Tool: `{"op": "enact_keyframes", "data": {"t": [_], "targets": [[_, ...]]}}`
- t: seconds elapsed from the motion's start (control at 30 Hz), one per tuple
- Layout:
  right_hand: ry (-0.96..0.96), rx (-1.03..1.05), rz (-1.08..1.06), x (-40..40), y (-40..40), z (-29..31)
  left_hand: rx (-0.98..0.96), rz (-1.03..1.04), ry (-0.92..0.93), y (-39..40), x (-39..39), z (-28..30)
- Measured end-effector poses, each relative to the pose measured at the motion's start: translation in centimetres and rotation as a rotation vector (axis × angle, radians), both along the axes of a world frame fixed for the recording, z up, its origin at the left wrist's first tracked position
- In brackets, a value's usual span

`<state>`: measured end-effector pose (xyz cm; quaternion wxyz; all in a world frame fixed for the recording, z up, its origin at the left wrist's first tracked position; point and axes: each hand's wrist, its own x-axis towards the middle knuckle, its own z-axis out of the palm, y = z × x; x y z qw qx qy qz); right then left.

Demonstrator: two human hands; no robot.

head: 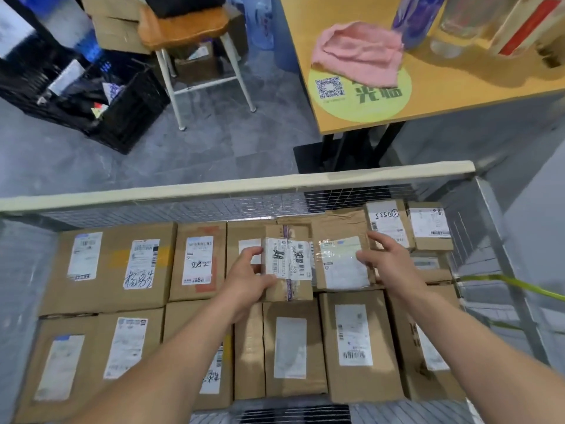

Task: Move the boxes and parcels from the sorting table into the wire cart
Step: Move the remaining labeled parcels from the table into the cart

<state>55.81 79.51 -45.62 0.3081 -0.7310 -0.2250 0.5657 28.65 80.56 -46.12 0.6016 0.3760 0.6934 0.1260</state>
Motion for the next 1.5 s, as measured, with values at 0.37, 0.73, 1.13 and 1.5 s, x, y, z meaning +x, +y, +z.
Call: {"op": "enact_keyframes", "data": {"t": [0.37, 0.73, 1.13, 1.5], "targets": [[-0.123, 0.029, 0.013, 0.4, 5.1, -7.2, 0.004, 0.061, 0.001, 4.4, 2.8, -8.1], [-0.463, 0.082, 0.284, -1.5, 3.3, -7.1, -0.009, -0.025, -0.025, 5.7, 5.4, -9.5], [-0.492, 0.103, 0.325, -2.4, 1.4, -2.2, 0.124, -0.22, 0.087, 5.1, 4.1, -2.1], [-0.62, 0.169, 0.308, -5.6, -2.4, 13.6, 0.54, -0.801, 0.476, 3.1, 1.9, 13.4]]}}
